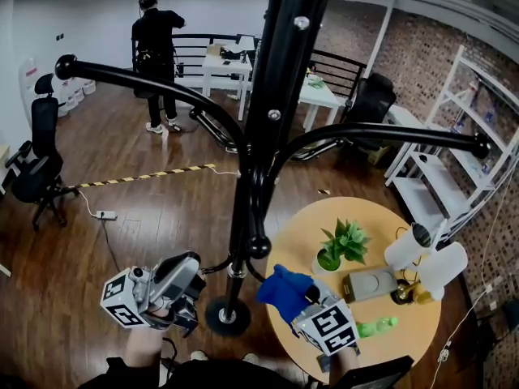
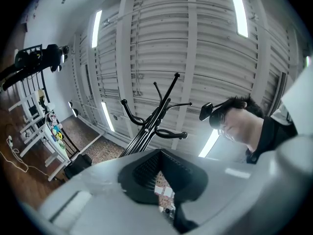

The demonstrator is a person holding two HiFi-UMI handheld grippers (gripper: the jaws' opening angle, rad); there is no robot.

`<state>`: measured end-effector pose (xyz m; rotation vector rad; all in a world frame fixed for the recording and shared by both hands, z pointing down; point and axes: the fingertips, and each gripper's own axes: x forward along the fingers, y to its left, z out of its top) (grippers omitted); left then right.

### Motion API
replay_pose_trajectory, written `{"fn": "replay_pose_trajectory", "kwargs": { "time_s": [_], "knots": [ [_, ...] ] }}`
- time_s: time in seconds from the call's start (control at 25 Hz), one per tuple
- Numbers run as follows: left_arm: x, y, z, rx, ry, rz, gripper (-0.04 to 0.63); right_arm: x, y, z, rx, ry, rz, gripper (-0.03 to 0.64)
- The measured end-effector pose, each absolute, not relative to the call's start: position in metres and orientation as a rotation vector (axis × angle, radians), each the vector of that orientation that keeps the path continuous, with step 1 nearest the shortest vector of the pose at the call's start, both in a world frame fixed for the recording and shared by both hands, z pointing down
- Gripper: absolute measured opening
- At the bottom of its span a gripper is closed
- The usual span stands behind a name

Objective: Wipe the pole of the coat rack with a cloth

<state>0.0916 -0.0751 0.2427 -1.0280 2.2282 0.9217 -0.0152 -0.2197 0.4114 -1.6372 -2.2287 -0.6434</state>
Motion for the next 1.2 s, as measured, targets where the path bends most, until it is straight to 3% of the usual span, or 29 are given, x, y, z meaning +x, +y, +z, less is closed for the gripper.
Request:
{"fn": "replay_pose_trajectory", "kwargs": {
  "time_s": [0.4, 0.6, 0.92, 1.2],
  "knots": [
    [0.103, -0.059, 0.247, -0.961, 2.246, 0.899, 0.000, -0.028, -0.148, 0.410, -1.749, -2.317, -0.398, 0.021],
    [0.116, -0.045, 0.242, -0.909, 2.255, 0.867, 0.000, -0.036, -0.146, 0.299, -1.865, -2.514, 0.113, 0.021],
    [0.126, -0.039, 0.236, -0.860, 2.259, 0.802, 0.000, -0.020, -0.170, 0.112, -2.227, -2.694, 0.634, 0.021],
    [0.121, -0.032, 0.226, -0.866, 2.235, 0.770, 0.000, -0.014, -0.208, 0.037, -2.279, -2.885, 0.601, 0.023]
  ]
}}
